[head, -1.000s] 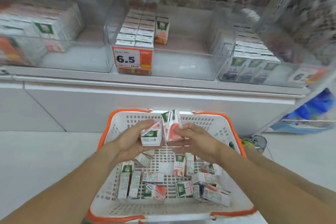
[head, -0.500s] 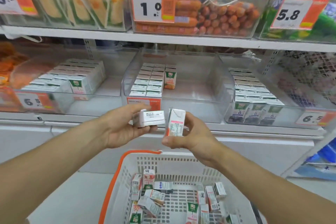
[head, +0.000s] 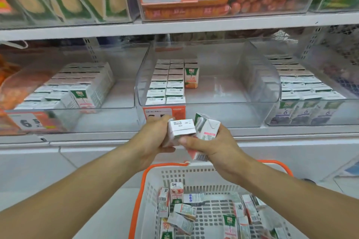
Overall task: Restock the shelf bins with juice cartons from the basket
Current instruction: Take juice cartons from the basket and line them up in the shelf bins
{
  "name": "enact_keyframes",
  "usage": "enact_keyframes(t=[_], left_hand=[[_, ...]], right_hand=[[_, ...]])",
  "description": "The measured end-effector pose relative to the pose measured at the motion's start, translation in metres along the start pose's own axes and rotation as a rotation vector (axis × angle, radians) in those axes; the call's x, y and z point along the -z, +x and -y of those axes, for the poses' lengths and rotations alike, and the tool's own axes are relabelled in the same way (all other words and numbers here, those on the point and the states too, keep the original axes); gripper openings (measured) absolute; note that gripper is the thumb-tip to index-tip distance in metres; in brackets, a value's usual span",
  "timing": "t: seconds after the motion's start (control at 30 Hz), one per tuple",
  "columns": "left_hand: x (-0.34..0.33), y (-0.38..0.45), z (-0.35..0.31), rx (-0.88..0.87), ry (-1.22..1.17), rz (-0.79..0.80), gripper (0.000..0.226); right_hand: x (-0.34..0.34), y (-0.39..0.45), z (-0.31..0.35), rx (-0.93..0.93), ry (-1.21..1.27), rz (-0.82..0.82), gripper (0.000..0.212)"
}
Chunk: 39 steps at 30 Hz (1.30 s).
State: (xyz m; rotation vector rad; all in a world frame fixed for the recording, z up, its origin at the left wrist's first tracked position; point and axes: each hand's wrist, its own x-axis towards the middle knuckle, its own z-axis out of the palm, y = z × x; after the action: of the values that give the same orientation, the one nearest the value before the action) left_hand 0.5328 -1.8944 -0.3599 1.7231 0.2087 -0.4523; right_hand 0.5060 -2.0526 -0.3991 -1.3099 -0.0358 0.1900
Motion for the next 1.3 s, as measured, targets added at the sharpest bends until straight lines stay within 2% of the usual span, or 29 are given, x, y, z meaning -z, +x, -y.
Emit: enact_keyframes(t=[0.1, 0.2, 0.27, 0.37, 0.43, 0.5, 0.57, 0.67, 0.8, 0.87, 0.93, 1.1, 1.23, 1.3], left_hand=[[-0.002, -0.002, -0.001, -0.048, -0.044, 0.005, 0.035], [0.002, -0.004, 0.000, -0.115, -0.075, 0.208, 0.054], [0.004, -0.006, 0.005, -0.174, -0.028, 0.291, 0.050], [0.007, -0.006, 0.012, -0.221, -0.001, 0.277, 0.041], [0.007, -0.007, 0.012, -0.200, -0.036, 0.261, 0.041], [0.008, -0.008, 0.012, -0.176, -0.053, 0.249, 0.044], [0.007, -0.009, 0.011, -0.146, -0.073, 0.244, 0.045], [0.004, -0.013, 0.006, -0.085, -0.154, 0.286, 0.043], [-0.002, -0.021, 0.005, -0.073, -0.244, 0.380, 0.055], [-0.008, -0.023, 0.006, -0.070, -0.277, 0.402, 0.061], [-0.015, -0.025, 0.007, -0.069, -0.326, 0.388, 0.056], [-0.022, -0.028, 0.002, -0.080, -0.333, 0.298, 0.042], [-0.012, -0.026, 0.004, -0.038, -0.335, 0.285, 0.046], [-0.006, -0.029, 0.003, -0.041, -0.303, 0.364, 0.048]], right_hand=[[-0.001, 0.000, 0.003, -0.043, 0.036, -0.031, 0.047], [0.001, 0.000, 0.012, -0.045, 0.055, -0.076, 0.045], [0.005, 0.000, 0.018, -0.030, 0.040, -0.092, 0.044], [0.012, -0.002, 0.031, -0.077, 0.037, 0.029, 0.042], [0.018, -0.003, 0.039, -0.145, 0.073, 0.140, 0.055], [0.026, -0.003, 0.045, -0.191, 0.116, 0.175, 0.060], [0.030, -0.006, 0.048, -0.174, 0.095, 0.172, 0.055], [0.033, -0.012, 0.047, -0.074, -0.063, 0.162, 0.057], [0.031, -0.015, 0.044, 0.078, -0.327, -0.056, 0.077], [0.029, -0.017, 0.045, 0.165, -0.535, -0.134, 0.078], [0.027, -0.018, 0.047, 0.202, -0.610, -0.150, 0.075], [0.021, -0.022, 0.052, 0.154, -0.692, -0.023, 0.079], [0.032, -0.022, 0.061, 0.094, -0.582, 0.117, 0.057], [0.040, -0.022, 0.067, 0.072, -0.523, 0.129, 0.056]])
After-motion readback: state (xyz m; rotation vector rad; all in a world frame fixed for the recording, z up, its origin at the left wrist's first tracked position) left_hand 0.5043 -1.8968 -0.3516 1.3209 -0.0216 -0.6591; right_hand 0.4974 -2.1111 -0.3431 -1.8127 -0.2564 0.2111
